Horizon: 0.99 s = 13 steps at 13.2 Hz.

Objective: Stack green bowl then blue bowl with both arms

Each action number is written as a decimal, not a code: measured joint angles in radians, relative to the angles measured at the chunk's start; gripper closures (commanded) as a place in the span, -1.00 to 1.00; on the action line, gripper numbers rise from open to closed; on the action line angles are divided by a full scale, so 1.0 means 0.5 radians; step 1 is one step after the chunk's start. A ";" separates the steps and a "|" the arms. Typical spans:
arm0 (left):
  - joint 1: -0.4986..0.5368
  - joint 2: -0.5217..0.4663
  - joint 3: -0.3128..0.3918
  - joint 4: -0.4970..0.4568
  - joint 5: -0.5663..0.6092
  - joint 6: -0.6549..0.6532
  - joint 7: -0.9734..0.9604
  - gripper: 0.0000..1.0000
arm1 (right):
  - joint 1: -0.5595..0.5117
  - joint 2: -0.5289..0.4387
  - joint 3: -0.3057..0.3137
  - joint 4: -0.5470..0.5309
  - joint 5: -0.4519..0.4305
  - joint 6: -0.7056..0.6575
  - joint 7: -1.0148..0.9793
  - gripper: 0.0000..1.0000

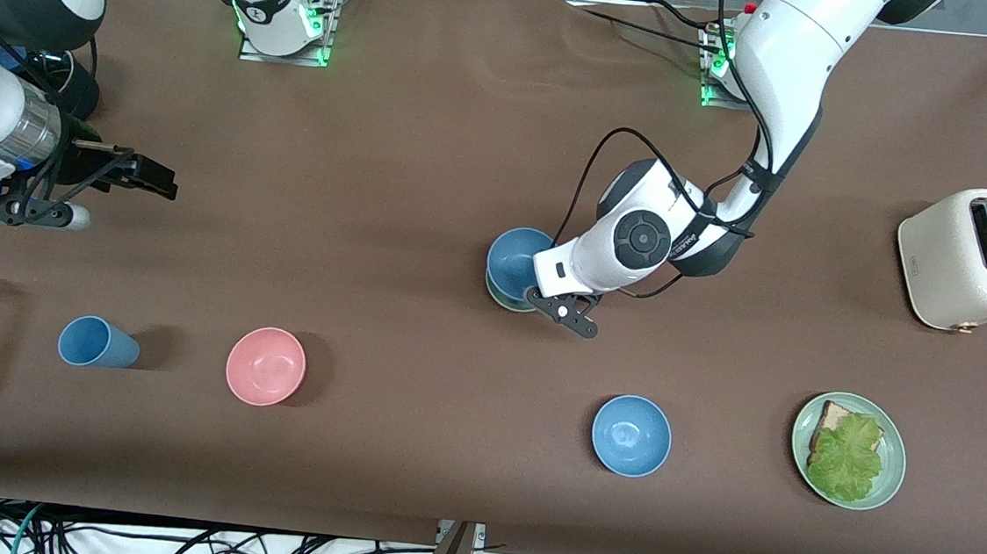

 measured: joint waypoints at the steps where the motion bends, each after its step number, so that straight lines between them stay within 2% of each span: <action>1: 0.003 0.008 0.001 0.001 0.000 0.009 0.026 0.54 | -0.001 0.000 0.000 0.000 0.000 -0.001 0.000 -1.00; 2: 0.004 0.014 0.001 0.002 0.000 0.013 0.039 -0.88 | -0.003 0.000 0.000 0.000 0.000 -0.002 0.000 -1.00; 3: 0.004 0.020 0.001 0.002 0.000 0.016 0.044 -1.00 | -0.003 0.000 0.000 0.000 0.000 -0.003 0.001 -1.00; 9: 0.030 0.018 0.002 0.047 0.000 0.016 0.050 -1.00 | -0.004 0.001 0.001 0.000 0.000 -0.005 0.001 -1.00; 11: 0.046 -0.045 0.012 0.087 0.000 -0.099 0.050 -1.00 | -0.004 0.001 0.001 0.000 0.000 -0.006 0.001 -1.00; 13: 0.069 -0.182 0.069 0.114 0.000 -0.326 0.049 -1.00 | -0.004 0.002 0.001 0.000 0.000 -0.006 0.001 -1.00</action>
